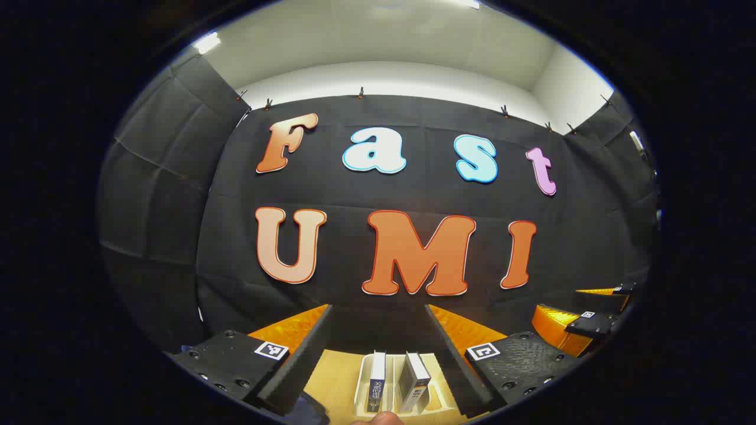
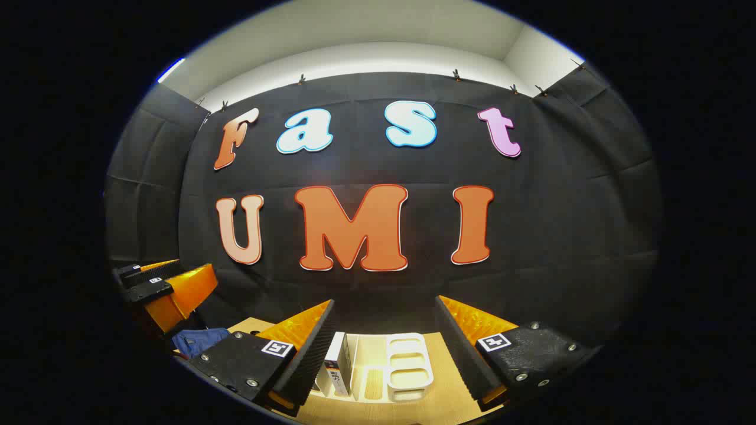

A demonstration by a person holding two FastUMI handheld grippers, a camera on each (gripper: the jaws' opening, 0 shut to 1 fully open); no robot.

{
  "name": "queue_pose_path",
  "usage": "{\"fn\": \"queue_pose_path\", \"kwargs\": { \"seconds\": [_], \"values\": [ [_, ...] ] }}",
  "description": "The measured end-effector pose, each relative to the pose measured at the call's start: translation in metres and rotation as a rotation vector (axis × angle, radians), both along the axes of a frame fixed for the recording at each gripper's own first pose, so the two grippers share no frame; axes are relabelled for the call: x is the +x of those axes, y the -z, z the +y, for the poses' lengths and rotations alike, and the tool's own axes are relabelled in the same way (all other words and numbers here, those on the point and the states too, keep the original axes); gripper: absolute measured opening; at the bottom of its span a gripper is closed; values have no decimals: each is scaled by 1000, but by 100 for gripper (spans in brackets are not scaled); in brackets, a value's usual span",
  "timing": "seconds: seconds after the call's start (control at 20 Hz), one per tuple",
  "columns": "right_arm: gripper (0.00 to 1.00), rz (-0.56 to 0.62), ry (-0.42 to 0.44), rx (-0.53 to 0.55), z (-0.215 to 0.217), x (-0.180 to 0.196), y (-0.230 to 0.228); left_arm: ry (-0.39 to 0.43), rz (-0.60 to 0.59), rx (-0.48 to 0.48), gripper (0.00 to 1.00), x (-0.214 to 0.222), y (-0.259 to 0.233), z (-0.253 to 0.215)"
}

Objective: Open the schoolbag, grab two books from the bookshelf and put them into the schoolbag.

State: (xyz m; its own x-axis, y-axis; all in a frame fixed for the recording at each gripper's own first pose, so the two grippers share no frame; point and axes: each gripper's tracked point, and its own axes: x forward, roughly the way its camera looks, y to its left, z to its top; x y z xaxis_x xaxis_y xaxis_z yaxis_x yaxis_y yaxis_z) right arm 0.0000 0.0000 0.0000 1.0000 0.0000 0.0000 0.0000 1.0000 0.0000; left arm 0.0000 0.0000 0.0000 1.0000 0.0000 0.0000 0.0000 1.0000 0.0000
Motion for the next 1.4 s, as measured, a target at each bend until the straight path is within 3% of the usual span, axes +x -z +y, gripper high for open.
{"fn": "queue_pose_path", "kwargs": {
  "seconds": [0.25,0.5,0.75,1.4],
  "values": [
    [97,-5,-22,-12,16,3,-5,29,-16,31,93,10,-15,7],
    [100,18,-16,-15,18,2,5,59,25,-40,93,4,2,-4],
    [97,33,9,-11,12,4,11,70,23,-22,93,12,2,8],
    [97,53,33,-23,10,6,27,7,42,-28,93,-2,27,15]
  ]
}}
